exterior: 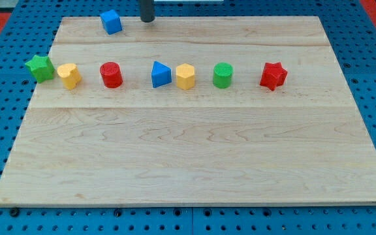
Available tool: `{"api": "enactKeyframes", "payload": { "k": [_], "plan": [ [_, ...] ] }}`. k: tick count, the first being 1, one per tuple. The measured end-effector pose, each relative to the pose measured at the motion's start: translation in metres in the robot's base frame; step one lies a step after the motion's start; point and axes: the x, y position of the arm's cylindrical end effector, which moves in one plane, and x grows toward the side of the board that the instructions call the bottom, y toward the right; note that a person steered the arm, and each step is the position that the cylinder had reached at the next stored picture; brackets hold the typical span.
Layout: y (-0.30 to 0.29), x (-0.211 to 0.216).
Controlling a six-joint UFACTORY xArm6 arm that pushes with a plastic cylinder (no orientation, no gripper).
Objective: Place the cube above the green circle
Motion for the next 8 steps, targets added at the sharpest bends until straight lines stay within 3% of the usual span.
{"api": "enactKeyframes", "payload": {
  "k": [3,4,5,6,7,8],
  "plan": [
    [-0.198,0.015],
    [-0.136,0.044],
    [-0.029,0.048],
    [0.026,0.038],
    [0.026,0.038],
    [0.099,0.014]
  ]
}}
